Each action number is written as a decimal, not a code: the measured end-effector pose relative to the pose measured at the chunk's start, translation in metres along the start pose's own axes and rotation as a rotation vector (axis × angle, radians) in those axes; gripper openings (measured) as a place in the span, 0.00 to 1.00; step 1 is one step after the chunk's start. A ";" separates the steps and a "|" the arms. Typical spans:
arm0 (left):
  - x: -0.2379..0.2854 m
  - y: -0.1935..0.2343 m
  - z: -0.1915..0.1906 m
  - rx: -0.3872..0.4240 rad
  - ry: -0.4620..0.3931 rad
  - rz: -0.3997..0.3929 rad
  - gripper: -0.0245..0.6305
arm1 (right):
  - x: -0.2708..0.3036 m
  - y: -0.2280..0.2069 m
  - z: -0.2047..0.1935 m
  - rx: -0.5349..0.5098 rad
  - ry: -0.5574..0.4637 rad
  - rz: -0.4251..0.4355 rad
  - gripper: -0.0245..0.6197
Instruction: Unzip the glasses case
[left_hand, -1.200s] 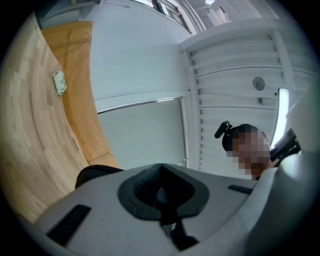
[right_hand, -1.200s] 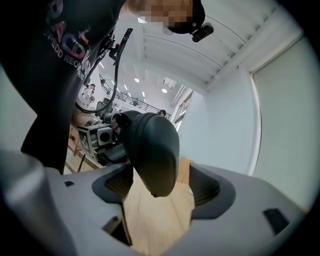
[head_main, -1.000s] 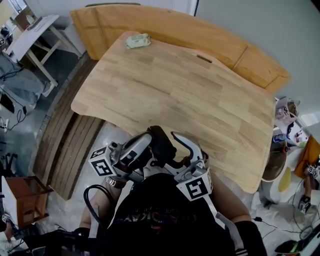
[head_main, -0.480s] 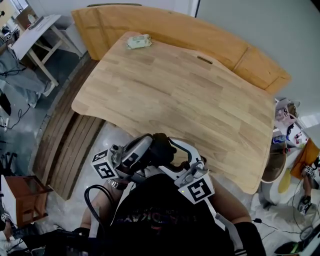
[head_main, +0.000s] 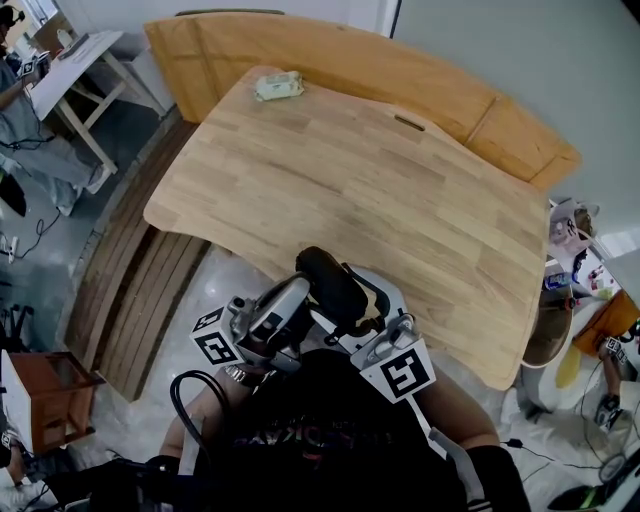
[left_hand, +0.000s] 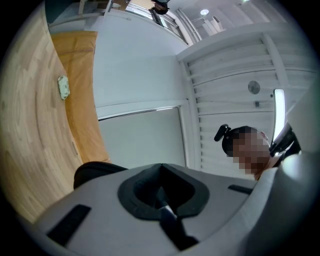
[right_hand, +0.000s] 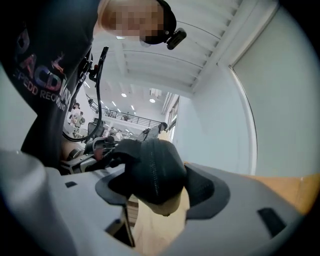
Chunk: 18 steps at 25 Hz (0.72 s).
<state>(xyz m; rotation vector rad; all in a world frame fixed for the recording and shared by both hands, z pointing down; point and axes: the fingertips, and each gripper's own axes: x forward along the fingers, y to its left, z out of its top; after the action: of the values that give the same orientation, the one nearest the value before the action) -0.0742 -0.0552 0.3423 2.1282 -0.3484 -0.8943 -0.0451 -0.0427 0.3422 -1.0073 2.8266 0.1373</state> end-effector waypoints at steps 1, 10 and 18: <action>0.000 0.000 0.000 0.001 0.002 0.002 0.06 | 0.000 0.000 -0.001 0.001 0.005 -0.003 0.51; 0.000 0.009 -0.006 0.146 0.090 0.104 0.06 | -0.014 0.000 -0.049 -0.265 0.368 0.085 0.48; 0.003 0.012 -0.018 0.454 0.274 0.191 0.06 | -0.004 -0.008 -0.044 -0.332 0.349 0.004 0.47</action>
<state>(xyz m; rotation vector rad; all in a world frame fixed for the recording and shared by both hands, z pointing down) -0.0591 -0.0540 0.3578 2.5384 -0.6465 -0.4302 -0.0411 -0.0524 0.3855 -1.1918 3.1938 0.4911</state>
